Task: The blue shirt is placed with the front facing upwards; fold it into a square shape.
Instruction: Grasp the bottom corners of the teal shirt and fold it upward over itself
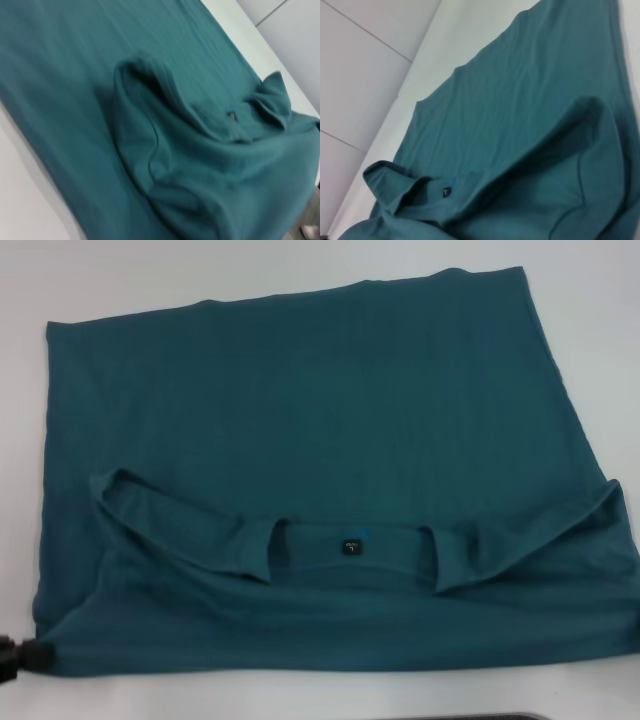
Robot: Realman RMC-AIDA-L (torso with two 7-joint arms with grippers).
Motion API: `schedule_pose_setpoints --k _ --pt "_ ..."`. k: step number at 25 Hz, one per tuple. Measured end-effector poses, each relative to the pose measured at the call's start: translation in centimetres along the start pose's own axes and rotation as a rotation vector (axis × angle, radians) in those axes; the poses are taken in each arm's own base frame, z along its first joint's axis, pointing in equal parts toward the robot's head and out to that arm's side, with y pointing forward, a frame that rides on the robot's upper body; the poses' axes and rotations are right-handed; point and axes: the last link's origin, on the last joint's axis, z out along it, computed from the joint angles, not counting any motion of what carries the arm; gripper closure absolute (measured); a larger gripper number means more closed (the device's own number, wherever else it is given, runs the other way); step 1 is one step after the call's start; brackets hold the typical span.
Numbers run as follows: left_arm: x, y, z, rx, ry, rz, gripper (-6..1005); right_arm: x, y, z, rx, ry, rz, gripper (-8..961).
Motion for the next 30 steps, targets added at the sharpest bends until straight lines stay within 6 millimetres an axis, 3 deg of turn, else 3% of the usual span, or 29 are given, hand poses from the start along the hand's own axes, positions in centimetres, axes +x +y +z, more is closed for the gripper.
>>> schedule_pose_setpoints --k 10,16,24,30 --pt "2.8 -0.5 0.0 0.02 0.08 0.038 983 -3.5 0.0 0.9 -0.026 -0.029 -0.025 900" --pt "6.9 -1.5 0.1 0.069 0.169 0.081 982 -7.7 0.0 2.2 -0.038 -0.045 -0.034 893" --pt "14.4 -3.2 2.3 0.173 0.234 0.096 983 -15.6 0.5 7.3 -0.015 -0.074 -0.059 883" --pt "18.8 -4.2 3.9 0.267 0.26 0.099 982 -19.5 0.8 12.1 0.059 -0.084 -0.069 876"
